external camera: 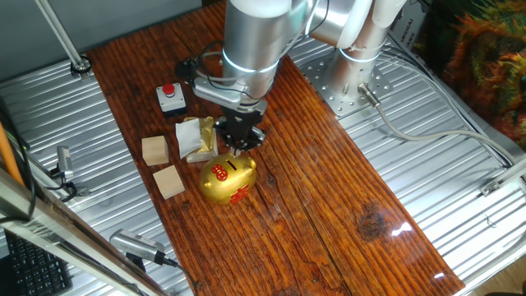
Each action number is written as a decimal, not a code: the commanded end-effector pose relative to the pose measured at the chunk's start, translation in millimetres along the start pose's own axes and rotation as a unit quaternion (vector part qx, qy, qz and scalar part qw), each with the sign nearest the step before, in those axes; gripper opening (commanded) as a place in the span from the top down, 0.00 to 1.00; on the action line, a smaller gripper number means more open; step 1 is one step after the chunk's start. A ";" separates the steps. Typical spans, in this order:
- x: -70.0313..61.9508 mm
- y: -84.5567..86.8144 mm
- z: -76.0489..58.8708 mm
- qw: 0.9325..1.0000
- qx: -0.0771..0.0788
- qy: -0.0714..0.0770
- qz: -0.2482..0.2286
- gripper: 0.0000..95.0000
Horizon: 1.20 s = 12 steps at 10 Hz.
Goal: Drop coins into a piggy bank
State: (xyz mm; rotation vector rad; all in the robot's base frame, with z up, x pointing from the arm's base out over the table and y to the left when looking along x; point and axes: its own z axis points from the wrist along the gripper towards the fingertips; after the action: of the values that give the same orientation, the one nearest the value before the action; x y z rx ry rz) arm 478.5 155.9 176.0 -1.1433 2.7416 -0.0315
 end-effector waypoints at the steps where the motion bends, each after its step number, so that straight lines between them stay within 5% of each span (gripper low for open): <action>1: -0.4 -0.2 0.3 0.999 -0.007 0.004 -0.040 1.00; 6: -0.3 -0.1 0.4 0.998 -0.011 -0.003 -0.062 1.00; 12: 4.0 -0.5 0.3 0.997 0.007 -0.008 -0.074 1.00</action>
State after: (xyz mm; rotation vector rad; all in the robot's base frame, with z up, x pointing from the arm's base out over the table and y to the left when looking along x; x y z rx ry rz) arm 476.0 152.8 174.1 -1.3354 2.6387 -0.0643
